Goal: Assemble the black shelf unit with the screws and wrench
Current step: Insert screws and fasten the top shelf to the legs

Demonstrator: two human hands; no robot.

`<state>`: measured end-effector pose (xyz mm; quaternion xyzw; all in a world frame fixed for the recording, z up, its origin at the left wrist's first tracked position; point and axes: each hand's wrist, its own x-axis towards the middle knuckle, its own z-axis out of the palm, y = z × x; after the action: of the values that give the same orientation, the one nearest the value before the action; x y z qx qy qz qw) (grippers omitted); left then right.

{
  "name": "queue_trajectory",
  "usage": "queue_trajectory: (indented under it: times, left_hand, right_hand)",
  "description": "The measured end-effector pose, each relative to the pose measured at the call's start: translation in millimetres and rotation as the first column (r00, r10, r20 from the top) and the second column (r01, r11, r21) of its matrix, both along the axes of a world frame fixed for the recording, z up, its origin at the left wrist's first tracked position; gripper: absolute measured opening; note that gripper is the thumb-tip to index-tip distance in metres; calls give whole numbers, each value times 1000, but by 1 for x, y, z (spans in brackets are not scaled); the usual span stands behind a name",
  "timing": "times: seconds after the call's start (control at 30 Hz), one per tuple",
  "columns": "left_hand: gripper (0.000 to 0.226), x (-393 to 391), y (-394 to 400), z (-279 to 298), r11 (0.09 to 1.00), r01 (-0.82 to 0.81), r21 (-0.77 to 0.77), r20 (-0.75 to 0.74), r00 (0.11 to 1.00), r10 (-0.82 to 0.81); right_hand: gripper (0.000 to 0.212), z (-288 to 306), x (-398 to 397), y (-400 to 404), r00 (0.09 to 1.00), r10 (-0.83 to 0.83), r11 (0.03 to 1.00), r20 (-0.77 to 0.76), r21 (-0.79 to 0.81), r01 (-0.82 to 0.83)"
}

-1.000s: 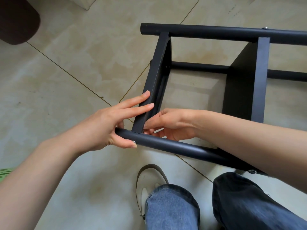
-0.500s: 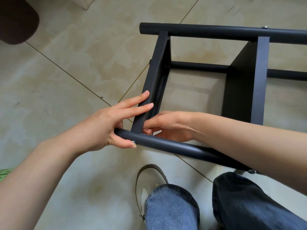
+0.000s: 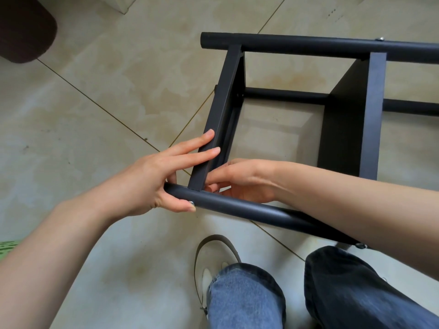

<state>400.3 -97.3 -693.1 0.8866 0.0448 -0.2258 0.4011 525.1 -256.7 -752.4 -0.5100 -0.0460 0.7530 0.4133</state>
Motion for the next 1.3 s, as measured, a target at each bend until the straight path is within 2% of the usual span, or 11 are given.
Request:
queue_trajectory:
  times: [0.07, 0.4, 0.6, 0.7, 0.9, 1.1, 1.2, 1.3]
  left_hand:
    - [105, 0, 0, 0, 1000, -2, -8, 0, 1000, 2]
    - [106, 0, 0, 0, 1000, -5, -8, -9, 1000, 5]
    - [110, 1, 0, 0, 1000, 7, 2, -18, 1000, -7]
    - [112, 1, 0, 0, 1000, 5, 4, -22, 1000, -5]
    - [112, 1, 0, 0, 1000, 7, 10, -21, 1000, -7]
    - [112, 1, 0, 0, 1000, 3, -3, -27, 1000, -3]
    - [112, 0, 1, 0, 1000, 4, 3, -27, 1000, -4]
    - [112, 0, 0, 0, 1000, 1, -1, -22, 1000, -1]
  right_hand:
    - [9, 1, 4, -2, 1000, -3, 1000, -22, -20, 2]
    - [18, 2, 4, -3, 998, -11, 998, -61, -62, 7]
    - [2, 3, -1, 3, 1000, -11, 999, 17, -38, 12]
    - [8, 2, 0, 2, 999, -8, 999, 35, -41, 9]
    - [16, 0, 7, -6, 999, 13, 999, -48, -47, -16]
    - [18, 1, -1, 0, 1000, -13, 1000, -20, -7, 13]
    - [10, 2, 1, -1, 999, -14, 1000, -37, -4, 14]
    - [14, 1, 5, -6, 998, -5, 1000, -60, -23, 3]
